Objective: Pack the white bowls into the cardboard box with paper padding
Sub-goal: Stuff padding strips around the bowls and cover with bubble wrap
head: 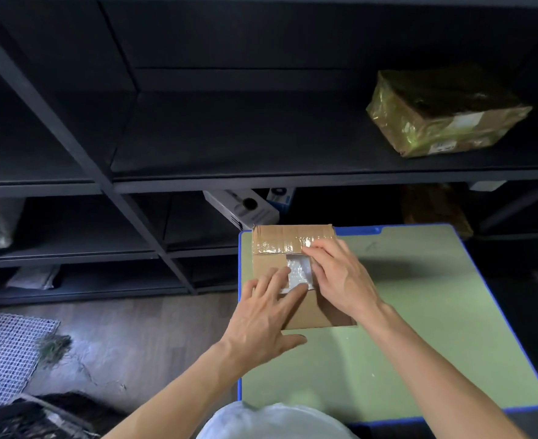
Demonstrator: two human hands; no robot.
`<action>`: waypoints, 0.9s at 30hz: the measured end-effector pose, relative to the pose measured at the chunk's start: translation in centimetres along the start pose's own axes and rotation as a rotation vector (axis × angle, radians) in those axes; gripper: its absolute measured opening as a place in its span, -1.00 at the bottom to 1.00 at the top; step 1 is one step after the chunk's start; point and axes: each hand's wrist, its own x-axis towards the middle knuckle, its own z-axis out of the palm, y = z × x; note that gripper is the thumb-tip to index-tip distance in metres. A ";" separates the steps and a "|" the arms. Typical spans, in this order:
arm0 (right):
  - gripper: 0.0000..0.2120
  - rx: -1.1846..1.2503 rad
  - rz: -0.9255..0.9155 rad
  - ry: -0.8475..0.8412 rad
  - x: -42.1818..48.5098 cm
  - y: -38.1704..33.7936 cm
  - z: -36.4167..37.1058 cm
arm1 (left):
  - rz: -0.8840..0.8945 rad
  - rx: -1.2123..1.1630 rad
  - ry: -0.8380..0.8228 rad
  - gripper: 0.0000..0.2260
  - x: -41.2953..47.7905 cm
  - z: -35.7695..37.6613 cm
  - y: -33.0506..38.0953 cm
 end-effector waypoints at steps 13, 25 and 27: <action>-0.59 0.046 0.119 -0.365 2.8 0.8 -4.7 | -0.007 -0.032 0.255 -0.68 3.5 -3.7 -2.6; -0.65 0.029 -0.030 -0.176 0.5 3.0 -2.1 | -0.227 -0.026 0.273 -0.72 5.2 -0.4 -3.7; -0.65 0.051 -0.033 -0.111 0.0 3.2 -1.7 | -0.261 -0.095 0.269 -0.69 5.1 0.2 -3.7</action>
